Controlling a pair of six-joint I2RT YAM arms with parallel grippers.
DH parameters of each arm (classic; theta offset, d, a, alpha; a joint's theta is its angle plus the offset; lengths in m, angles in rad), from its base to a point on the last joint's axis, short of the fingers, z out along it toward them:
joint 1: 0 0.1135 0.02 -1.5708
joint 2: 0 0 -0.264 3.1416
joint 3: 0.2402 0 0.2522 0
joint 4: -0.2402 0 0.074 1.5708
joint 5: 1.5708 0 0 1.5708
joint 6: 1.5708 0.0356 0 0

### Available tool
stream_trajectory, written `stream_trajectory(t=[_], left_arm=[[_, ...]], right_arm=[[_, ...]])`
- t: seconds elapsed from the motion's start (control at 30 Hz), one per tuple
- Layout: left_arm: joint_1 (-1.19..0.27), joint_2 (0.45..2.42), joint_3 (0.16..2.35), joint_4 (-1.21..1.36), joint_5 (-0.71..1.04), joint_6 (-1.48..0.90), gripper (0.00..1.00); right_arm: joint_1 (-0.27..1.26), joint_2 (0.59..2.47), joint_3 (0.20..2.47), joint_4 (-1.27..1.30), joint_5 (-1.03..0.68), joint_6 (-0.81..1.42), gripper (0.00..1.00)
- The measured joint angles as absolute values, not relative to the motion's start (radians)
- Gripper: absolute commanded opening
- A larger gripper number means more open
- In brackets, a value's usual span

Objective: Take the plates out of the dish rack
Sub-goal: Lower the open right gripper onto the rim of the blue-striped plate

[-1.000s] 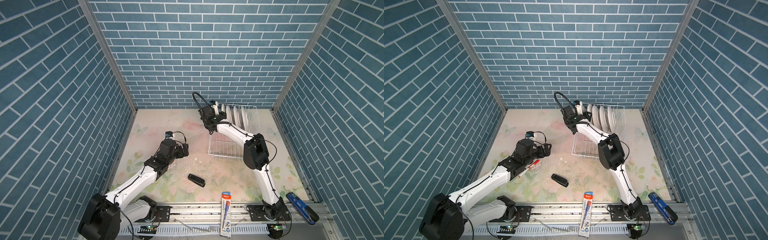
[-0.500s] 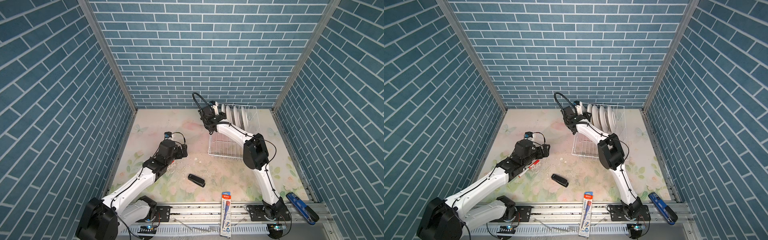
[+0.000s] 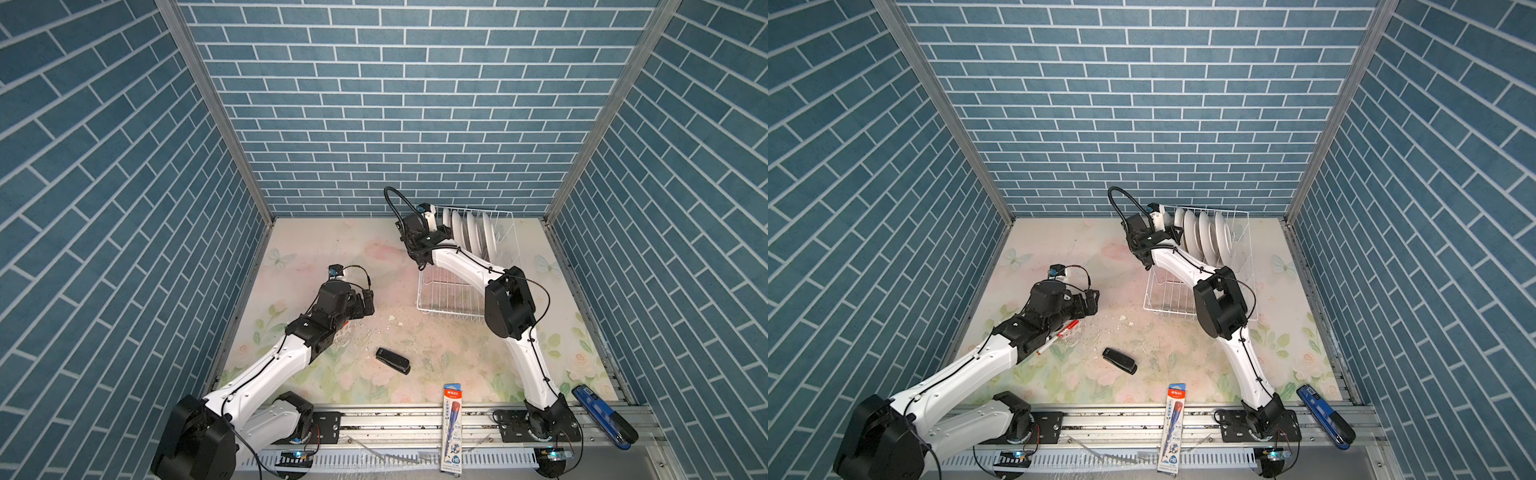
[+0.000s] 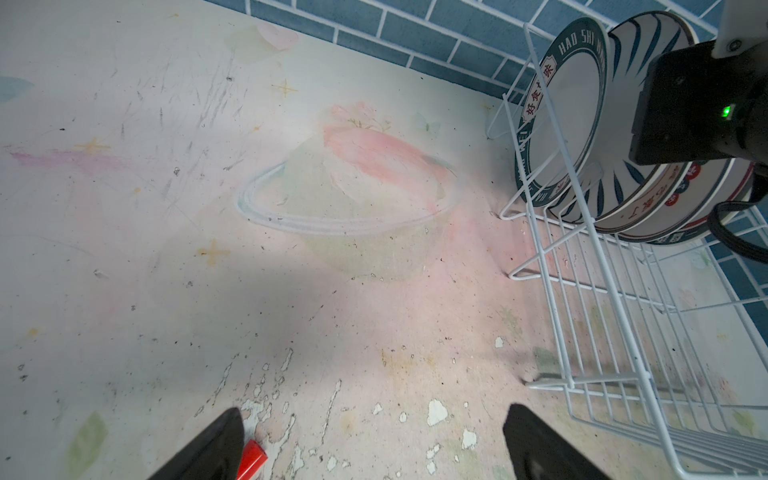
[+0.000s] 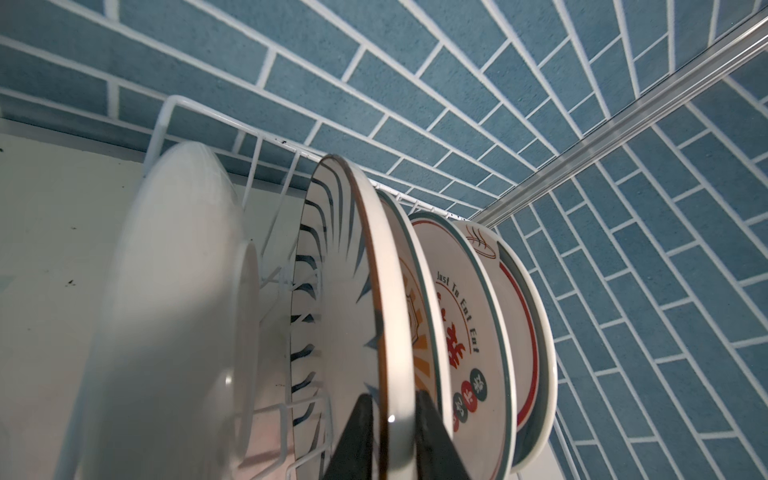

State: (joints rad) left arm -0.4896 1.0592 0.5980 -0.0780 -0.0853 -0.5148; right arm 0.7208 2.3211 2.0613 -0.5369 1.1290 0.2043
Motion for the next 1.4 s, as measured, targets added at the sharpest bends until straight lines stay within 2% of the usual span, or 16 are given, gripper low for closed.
stream_trajectory(t=[0.8, 1.4], left_arm=[[-0.490, 1.059, 0.598, -0.097, -0.089, -0.511, 1.00], [-0.490, 1.059, 0.598, -0.101, -0.093, -0.508, 1.00]], right_arm=[[0.733, 2.355, 2.061, -0.496, 1.236, 0.219, 0.15], [0.734, 2.360, 2.061, -0.459, 1.245, 0.202, 0.05]])
